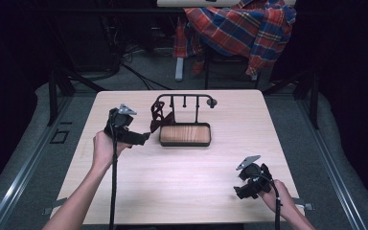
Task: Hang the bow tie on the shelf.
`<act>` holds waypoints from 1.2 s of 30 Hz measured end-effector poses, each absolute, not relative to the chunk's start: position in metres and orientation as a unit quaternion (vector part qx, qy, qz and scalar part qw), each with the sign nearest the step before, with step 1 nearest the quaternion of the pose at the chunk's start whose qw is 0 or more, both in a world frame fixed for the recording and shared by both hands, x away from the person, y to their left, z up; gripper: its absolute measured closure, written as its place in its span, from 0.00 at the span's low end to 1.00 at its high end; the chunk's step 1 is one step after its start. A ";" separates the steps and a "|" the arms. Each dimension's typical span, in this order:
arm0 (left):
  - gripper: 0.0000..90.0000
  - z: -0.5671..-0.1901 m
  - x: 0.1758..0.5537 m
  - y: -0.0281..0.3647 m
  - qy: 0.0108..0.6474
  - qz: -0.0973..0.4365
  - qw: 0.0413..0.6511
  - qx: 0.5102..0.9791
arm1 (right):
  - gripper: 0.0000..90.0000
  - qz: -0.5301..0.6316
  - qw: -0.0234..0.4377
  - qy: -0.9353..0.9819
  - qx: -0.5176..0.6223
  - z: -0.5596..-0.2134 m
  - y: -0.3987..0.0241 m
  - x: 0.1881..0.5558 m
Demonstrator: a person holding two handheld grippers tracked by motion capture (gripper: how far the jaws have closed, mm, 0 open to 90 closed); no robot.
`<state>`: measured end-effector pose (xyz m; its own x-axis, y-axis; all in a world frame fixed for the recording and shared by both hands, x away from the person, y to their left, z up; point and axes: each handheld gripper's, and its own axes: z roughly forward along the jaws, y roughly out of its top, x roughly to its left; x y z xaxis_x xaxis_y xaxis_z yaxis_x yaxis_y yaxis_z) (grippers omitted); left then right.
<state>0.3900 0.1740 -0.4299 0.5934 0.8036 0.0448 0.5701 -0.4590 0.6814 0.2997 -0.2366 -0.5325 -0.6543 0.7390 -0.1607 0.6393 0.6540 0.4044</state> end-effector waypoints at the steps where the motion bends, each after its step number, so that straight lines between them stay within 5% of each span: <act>1: 0.08 -0.430 0.390 0.174 0.412 0.184 0.318 0.834 | 0.17 0.158 0.158 0.896 0.385 -0.533 -0.237 0.300; 36: 0.00 -0.496 0.305 0.206 0.414 0.140 0.244 0.866 | 0.17 0.146 0.161 0.900 0.379 -0.534 -0.234 0.299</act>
